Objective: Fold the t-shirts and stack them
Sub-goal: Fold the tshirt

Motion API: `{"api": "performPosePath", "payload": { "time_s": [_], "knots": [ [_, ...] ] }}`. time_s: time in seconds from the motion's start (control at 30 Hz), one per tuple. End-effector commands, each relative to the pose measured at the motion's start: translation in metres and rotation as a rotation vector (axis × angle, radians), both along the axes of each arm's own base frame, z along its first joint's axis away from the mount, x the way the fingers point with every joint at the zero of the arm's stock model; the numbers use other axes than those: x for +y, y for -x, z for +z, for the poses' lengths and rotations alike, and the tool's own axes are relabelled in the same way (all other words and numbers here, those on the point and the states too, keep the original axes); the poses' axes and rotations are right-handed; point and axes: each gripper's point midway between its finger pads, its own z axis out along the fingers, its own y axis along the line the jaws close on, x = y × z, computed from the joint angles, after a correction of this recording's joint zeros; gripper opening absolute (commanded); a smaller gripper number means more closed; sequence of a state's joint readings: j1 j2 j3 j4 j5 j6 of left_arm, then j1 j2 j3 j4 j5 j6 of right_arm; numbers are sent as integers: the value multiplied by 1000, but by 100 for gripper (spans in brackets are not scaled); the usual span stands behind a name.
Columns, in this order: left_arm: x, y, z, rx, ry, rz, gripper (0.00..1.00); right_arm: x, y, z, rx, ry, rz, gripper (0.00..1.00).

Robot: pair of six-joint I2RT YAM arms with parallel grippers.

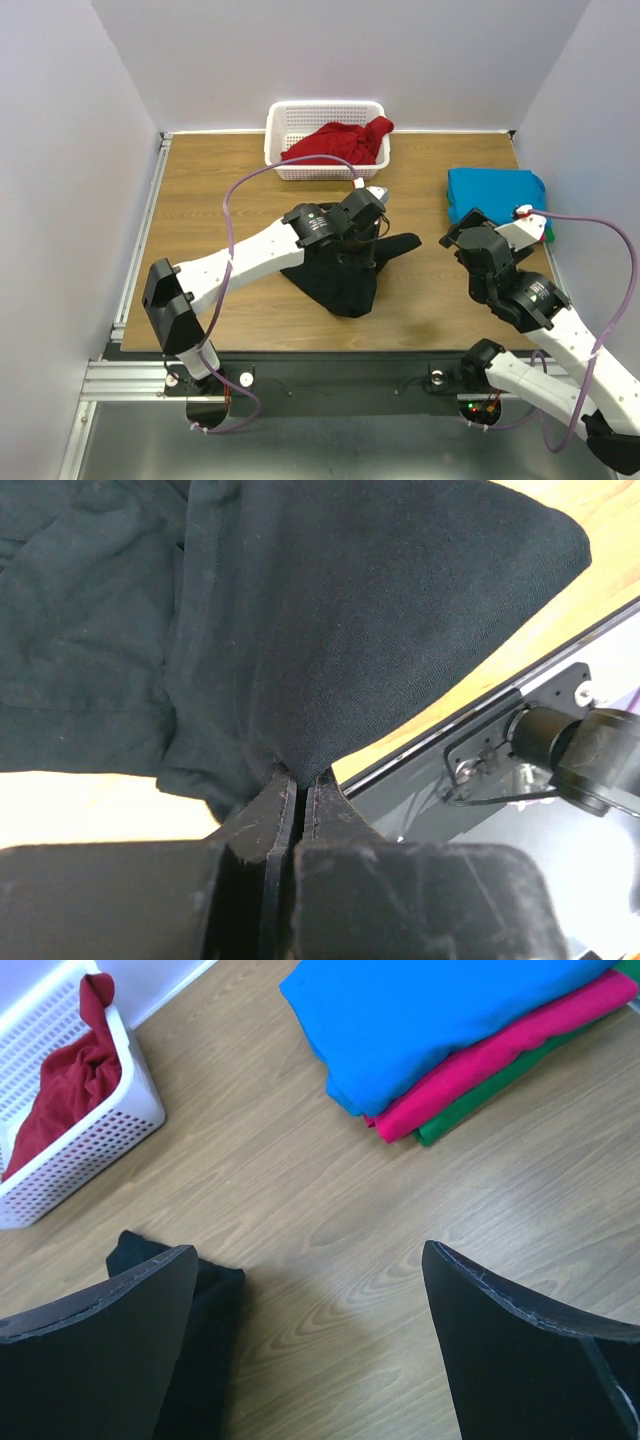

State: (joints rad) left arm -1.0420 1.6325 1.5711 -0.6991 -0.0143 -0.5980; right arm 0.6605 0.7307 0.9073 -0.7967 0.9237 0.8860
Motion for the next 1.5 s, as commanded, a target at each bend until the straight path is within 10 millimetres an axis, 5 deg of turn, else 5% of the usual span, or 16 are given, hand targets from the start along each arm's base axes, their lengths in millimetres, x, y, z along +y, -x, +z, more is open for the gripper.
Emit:
{"api": "performPosePath", "payload": {
  "time_s": [0.0, 0.4, 0.73, 1.0, 1.17, 1.47],
  "knots": [
    [-1, -2, 40, -51, 135, 21, 0, -9, 0, 13, -40, 5, -47, 100],
    [11, -48, 15, -61, 124, -63, 0, -4, -4, 7, -12, 15, -33, 100],
    [39, -76, -35, -36, 59, -102, 0, -1, -5, 3, 1, 14, -26, 100],
    [53, -110, -56, -73, 49, -86, 0, 0, -6, -1, 15, 25, -21, 100],
    [67, -111, -77, -59, -31, -78, 0, -1, -5, -1, 11, 22, -22, 100],
    [91, -124, -71, -117, 8, 1, 0, 0, -6, -3, 20, 28, -20, 100]
  ]
}}
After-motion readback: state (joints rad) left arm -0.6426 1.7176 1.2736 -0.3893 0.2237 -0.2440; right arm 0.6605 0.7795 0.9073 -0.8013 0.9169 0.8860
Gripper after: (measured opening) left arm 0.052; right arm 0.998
